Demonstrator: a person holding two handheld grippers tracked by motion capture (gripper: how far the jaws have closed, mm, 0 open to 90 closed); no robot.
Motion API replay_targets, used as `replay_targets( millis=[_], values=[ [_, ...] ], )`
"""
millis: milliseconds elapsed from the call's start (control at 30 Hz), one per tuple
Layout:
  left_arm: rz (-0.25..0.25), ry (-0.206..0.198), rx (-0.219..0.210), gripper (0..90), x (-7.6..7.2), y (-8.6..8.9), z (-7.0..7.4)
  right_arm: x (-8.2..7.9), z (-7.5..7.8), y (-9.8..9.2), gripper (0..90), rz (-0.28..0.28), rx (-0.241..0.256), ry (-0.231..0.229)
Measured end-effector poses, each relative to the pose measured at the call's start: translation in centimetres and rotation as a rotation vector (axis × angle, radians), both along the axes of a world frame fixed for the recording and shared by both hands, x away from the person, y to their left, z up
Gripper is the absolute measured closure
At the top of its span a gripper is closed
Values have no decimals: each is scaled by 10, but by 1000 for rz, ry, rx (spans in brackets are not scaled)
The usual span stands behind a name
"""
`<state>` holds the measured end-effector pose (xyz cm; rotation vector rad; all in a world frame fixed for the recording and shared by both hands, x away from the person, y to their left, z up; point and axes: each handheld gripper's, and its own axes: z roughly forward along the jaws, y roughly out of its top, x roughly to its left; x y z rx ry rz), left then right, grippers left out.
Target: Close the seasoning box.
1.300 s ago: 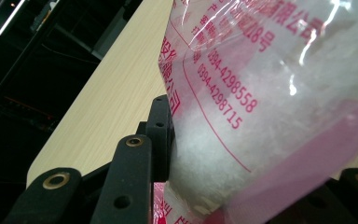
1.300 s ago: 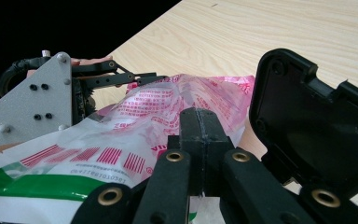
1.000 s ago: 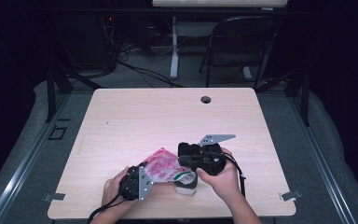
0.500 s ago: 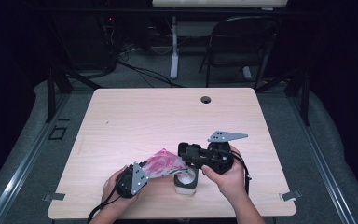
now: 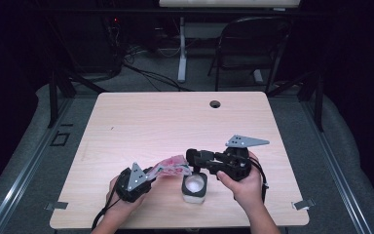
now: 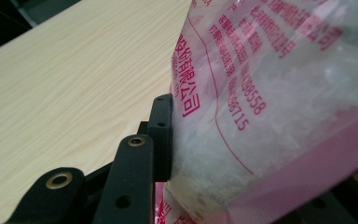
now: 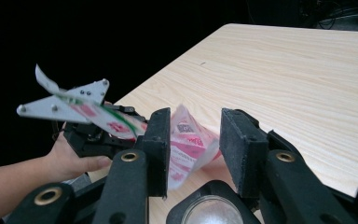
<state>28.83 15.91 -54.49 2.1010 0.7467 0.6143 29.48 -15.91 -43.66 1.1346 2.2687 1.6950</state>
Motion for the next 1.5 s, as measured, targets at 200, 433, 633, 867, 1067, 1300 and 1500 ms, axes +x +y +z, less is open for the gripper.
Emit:
replay_targets(
  millis=[200, 433, 633, 867, 1067, 1300, 1500],
  values=[
    [2, 57, -95, 703, 7, 6, 2, -2, -1, -2, 633, -8, -5, 0],
    [26, 87, -164, 703, 15, 14, 4, -5, -2, -6, 626, -28, -5, 2],
    [52, 97, -198, 703, 20, 18, 5, -7, -3, -10, 615, -44, -14, 0],
    [124, 98, -244, 702, 26, 30, 9, -8, -5, -14, 590, -66, -22, -3],
    [197, 85, -261, 702, 30, 43, 12, -7, -8, -16, 566, -81, -32, -3],
    [265, 84, -275, 702, 34, 58, 12, -7, -8, -16, 542, -90, -52, -17],
    [322, 80, -291, 702, 37, 72, 11, -7, -10, -15, 538, -86, -58, -15]
  ],
)
